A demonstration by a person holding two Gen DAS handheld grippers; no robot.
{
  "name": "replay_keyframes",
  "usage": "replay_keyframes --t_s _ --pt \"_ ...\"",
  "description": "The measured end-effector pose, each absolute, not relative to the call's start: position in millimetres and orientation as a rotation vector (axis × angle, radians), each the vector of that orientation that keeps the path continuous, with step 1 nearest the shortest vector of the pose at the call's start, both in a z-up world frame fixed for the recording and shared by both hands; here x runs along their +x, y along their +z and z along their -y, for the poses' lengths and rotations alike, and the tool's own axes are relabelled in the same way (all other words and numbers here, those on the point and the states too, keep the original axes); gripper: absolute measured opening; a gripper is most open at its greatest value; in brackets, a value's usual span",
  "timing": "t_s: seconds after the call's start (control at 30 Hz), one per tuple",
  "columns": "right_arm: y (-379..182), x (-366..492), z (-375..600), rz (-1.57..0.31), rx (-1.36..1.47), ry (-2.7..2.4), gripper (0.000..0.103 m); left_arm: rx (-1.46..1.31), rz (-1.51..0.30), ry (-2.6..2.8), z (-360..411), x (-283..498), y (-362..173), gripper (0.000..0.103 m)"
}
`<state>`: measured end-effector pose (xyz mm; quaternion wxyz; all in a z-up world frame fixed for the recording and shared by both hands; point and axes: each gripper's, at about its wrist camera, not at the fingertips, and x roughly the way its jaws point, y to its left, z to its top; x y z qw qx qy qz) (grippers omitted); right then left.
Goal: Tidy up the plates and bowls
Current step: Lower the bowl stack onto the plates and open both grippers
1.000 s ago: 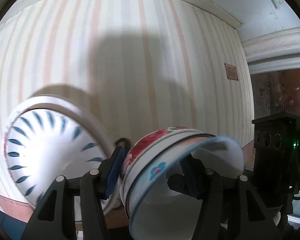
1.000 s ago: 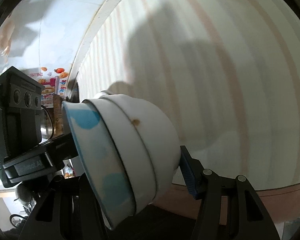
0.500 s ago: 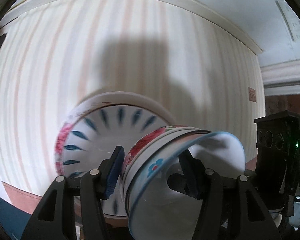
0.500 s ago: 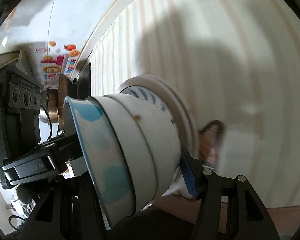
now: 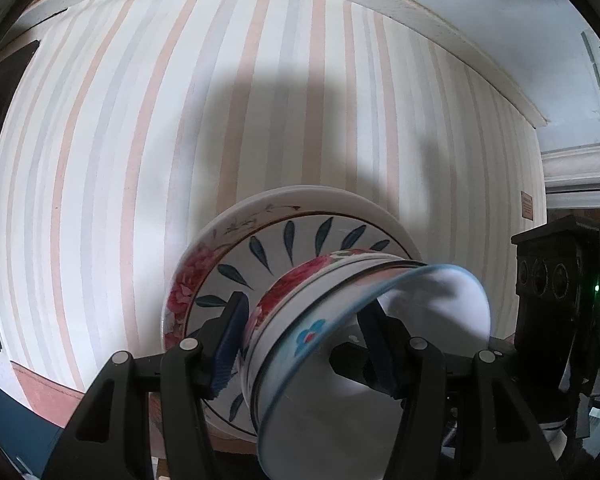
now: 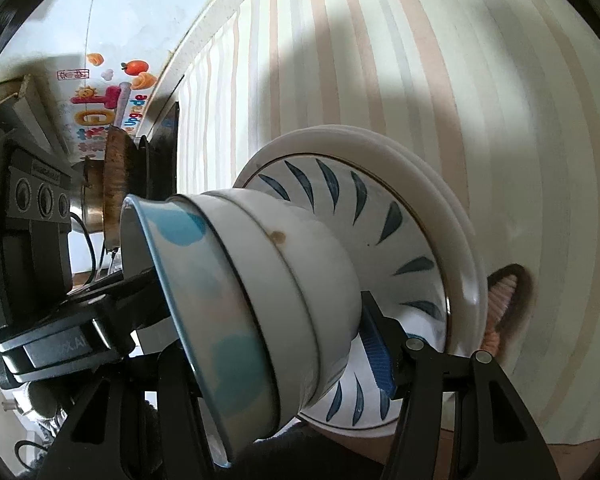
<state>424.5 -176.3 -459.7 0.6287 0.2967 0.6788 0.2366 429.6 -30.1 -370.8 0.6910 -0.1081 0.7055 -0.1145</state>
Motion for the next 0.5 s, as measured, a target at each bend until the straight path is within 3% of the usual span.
replay_keyframes --t_s 0.5 --pt "-458 430 157 -1.564 0.620 0.507 0.059 -0.246 -1.581 -0.258 18 431 -377 0.054"
